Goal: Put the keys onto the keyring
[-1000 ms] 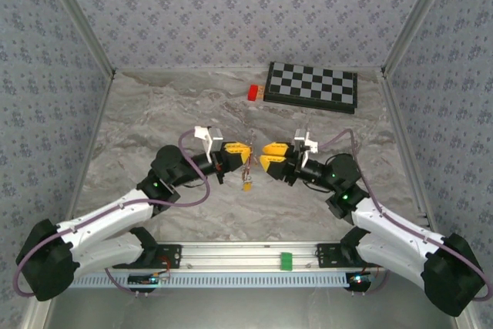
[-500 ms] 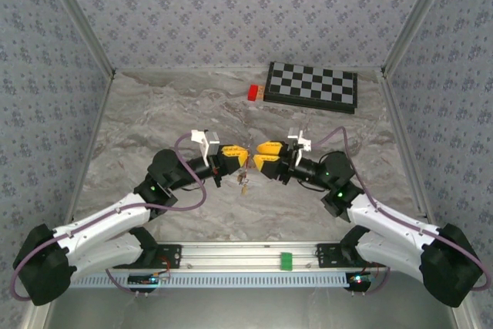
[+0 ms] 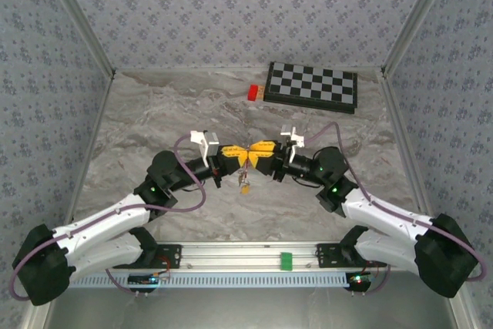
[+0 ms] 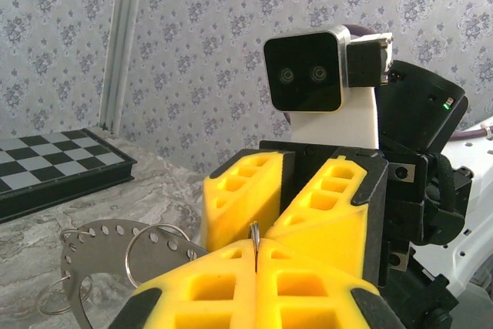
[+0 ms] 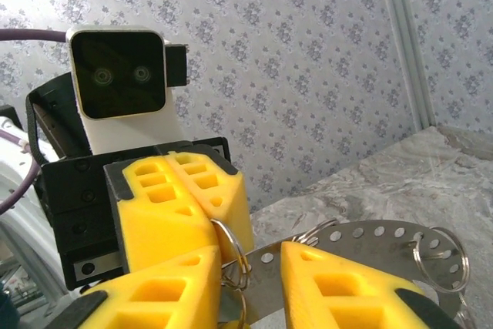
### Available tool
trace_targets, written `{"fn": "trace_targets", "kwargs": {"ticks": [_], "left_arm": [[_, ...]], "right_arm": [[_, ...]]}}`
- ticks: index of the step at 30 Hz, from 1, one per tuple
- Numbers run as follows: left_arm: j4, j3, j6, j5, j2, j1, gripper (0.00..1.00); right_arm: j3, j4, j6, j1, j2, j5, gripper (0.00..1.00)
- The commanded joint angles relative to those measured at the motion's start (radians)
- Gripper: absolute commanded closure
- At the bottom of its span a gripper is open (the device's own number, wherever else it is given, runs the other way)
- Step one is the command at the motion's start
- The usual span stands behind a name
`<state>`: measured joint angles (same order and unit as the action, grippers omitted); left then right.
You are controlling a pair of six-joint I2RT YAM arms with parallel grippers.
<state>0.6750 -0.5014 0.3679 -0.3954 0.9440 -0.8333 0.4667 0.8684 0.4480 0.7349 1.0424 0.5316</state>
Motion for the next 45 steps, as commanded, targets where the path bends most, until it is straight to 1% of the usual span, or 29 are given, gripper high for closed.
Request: {"fn": "trace_targets", "kwargs": {"ticks": [1,2,3,6,8,9,11,15,19,20,21,22,26,29,33,38,41,45], "left_arm": [[0.060,-0.012,-0.001,-0.004,-0.014,-0.013,1.00],[0.063,-0.012,-0.001,-0.003,-0.012,-0.012,1.00],[0.064,-0.012,-0.001,-0.003,-0.010,-0.013,1.00],[0.069,-0.012,-0.001,-0.002,-0.009,-0.013,1.00],[0.070,-0.012,-0.003,-0.001,-0.009,-0.014,1.00],[0.071,-0.012,-0.003,-0.001,-0.008,-0.014,1.00],[0.071,-0.012,-0.003,0.001,-0.009,-0.014,1.00],[0.060,-0.009,-0.007,0.005,-0.013,-0.014,1.00],[-0.009,-0.019,-0.022,0.018,-0.026,-0.012,1.00],[-0.032,-0.024,-0.028,0.018,-0.030,-0.011,0.98],[-0.053,-0.027,-0.034,0.018,-0.036,-0.010,0.91],[-0.066,-0.029,-0.039,0.017,-0.041,-0.008,0.87],[-0.140,-0.038,-0.065,-0.014,-0.061,0.009,0.79],[-0.212,-0.054,-0.089,-0.032,-0.065,0.027,0.78],[-0.265,-0.057,-0.114,-0.069,-0.071,0.049,0.77],[-0.337,-0.068,-0.163,-0.086,-0.078,0.053,0.76],[-0.360,-0.068,-0.183,-0.097,-0.083,0.054,0.76],[-0.381,-0.069,-0.198,-0.102,-0.098,0.057,0.76]], "right_arm": [[0.035,0.037,0.007,0.009,0.015,0.042,0.79],[0.037,0.038,0.007,0.010,0.019,0.047,0.83],[0.038,0.037,0.009,0.010,0.021,0.048,0.84],[0.034,0.040,0.011,0.012,0.026,0.048,0.83],[0.033,0.042,0.012,0.011,0.031,0.054,0.84],[0.031,0.045,0.012,0.011,0.034,0.059,0.88],[0.029,0.052,0.016,0.011,0.039,0.068,1.00],[0.029,0.037,0.006,0.007,0.031,0.073,1.00],[0.039,-0.048,-0.030,-0.008,0.001,0.071,1.00],[0.041,-0.074,-0.040,-0.014,-0.010,0.071,1.00],[0.046,-0.108,-0.054,-0.020,-0.019,0.073,1.00],[0.053,-0.144,-0.065,-0.027,-0.027,0.078,1.00],[0.095,-0.324,-0.134,-0.058,-0.061,0.098,1.00],[0.131,-0.450,-0.186,-0.074,-0.077,0.128,1.00],[0.234,-0.722,-0.325,-0.077,-0.075,0.138,1.00],[0.361,-0.992,-0.475,-0.079,-0.035,0.174,1.00],[0.422,-1.094,-0.540,-0.078,0.001,0.205,1.00],[0.475,-1.179,-0.593,-0.077,0.049,0.246,1.00]]}}
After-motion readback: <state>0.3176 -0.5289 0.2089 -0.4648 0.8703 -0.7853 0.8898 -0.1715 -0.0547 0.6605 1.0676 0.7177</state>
